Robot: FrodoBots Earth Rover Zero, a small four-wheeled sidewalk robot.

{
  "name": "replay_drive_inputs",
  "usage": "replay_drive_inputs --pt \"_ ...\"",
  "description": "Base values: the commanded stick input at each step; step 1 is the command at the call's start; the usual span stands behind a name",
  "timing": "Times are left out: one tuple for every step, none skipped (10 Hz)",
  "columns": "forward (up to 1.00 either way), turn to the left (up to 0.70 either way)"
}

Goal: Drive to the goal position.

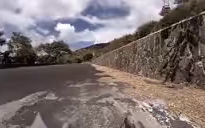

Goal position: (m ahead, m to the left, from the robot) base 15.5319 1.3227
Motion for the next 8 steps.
replay_drive_inputs --pt "0.5 0.04" --pt "0.5 -0.05" --pt "0.5 -0.13" --pt "0.5 -0.22" --pt "0.5 -0.25" --pt "0.5 -0.25" --pt "0.5 -0.25" --pt "0.5 0.0"
